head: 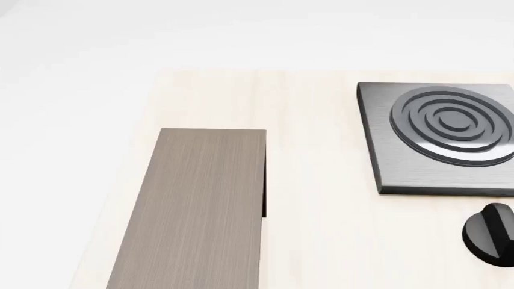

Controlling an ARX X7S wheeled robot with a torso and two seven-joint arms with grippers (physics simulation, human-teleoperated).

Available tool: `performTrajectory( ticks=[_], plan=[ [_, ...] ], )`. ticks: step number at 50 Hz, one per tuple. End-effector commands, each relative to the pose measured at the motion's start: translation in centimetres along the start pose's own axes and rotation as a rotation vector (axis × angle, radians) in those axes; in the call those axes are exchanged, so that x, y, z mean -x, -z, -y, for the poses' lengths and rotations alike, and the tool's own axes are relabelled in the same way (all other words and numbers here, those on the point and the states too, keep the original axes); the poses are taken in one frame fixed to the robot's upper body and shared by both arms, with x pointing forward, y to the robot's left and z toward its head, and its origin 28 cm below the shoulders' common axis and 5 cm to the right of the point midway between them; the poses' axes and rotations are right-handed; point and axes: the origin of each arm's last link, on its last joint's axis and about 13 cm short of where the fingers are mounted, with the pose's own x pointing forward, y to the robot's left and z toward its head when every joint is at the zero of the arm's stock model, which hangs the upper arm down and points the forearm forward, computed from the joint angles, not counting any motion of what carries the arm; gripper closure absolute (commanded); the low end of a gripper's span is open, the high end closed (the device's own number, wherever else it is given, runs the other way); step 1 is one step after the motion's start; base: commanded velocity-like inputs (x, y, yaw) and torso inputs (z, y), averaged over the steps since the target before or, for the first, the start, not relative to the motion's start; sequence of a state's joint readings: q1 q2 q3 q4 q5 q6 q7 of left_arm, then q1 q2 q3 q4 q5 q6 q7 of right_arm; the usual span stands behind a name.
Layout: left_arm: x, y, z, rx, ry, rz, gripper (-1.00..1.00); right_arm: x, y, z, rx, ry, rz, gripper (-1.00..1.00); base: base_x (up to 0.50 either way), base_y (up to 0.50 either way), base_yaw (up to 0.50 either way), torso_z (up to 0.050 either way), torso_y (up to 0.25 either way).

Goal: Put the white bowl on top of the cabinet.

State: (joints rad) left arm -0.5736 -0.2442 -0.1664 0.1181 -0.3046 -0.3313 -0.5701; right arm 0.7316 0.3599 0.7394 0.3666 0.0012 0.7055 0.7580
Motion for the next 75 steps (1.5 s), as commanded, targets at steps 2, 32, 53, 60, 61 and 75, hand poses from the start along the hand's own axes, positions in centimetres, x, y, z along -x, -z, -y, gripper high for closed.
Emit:
performTrajectory(
  ticks=[2,32,53,60,61,75],
  plan=[
    [0.0,0.0,0.0,-0.001,0.001,-0.001,-1.00,-0.9,0.4,0.1,-0.041,0.001,-0.054,-1.00,0.00,0.00,0.00,0.000,0.000],
    [0.0,0.2,0.0,-0.007,0.001,-0.001,-1.00,-2.5,0.9,-0.8,-0.050,0.011,-0.098,-1.00,0.00,0.00,0.00,0.000,0.000],
    [0.0,0.2,0.0,-0.009,0.001,-0.001,-1.00,-3.9,2.0,-0.5,-0.056,0.068,-0.166,-1.00,0.00,0.00,0.00,0.000,0.000],
    [0.0,0.3,0.0,-0.010,0.001,-0.001,-1.00,-4.2,2.4,-0.4,-0.047,0.081,-0.177,-1.00,0.00,0.00,0.00,0.000,0.000],
    [0.0,0.3,0.0,-0.010,0.001,-0.001,-1.00,-4.3,2.5,-0.4,-0.045,0.084,-0.177,-1.00,0.00,0.00,0.00,0.000,0.000],
    [0.0,0.2,0.0,-0.010,0.001,0.000,-1.00,-4.9,3.7,-0.3,-0.020,0.102,-0.214,-1.00,0.00,0.00,0.00,0.000,0.000]
  ],
)
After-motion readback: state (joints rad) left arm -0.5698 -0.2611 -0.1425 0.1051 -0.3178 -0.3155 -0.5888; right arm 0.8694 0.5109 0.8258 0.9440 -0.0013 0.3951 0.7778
